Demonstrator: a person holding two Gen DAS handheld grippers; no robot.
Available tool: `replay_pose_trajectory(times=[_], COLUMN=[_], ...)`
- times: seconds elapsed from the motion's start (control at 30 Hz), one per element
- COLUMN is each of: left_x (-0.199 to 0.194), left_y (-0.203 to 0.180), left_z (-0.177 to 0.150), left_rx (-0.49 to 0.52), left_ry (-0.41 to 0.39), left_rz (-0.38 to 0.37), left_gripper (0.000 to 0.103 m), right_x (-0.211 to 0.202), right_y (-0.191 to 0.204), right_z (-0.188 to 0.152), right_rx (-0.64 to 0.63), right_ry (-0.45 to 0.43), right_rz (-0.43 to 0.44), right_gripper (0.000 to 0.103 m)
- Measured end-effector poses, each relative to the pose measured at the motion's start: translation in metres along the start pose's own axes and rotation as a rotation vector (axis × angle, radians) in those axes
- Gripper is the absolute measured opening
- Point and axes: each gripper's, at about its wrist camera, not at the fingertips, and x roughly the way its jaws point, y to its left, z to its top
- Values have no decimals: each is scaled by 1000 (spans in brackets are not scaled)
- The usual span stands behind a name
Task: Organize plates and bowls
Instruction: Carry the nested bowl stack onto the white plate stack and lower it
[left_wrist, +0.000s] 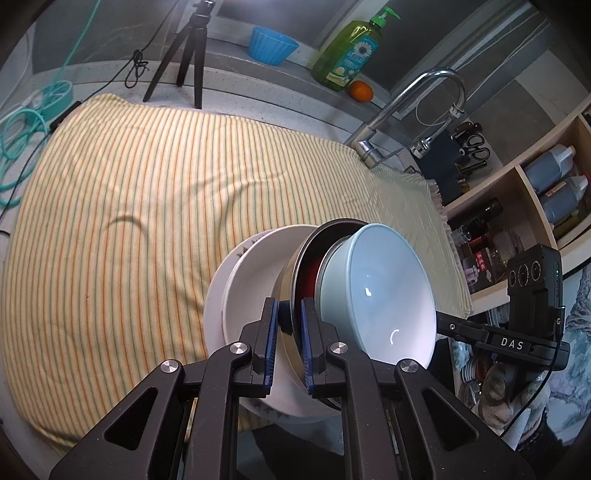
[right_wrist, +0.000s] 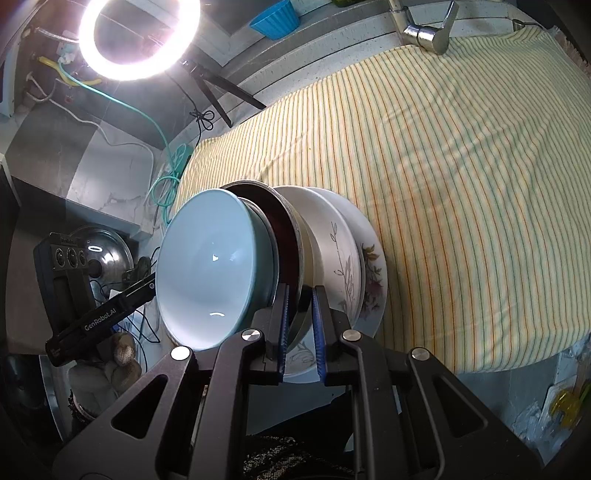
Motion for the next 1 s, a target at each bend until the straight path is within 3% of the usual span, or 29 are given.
replay_pose_trajectory(times=[1.0], left_x=[-4], left_y=[5], left_z=[-1], left_rx=[12], left_ry=[-33], left_rz=[35], left_gripper=[12], right_x=[7], right_y=[7], right_z=[-5], right_rx=[-32], right_ry=[-6], right_rz=[-33], right_gripper=[14])
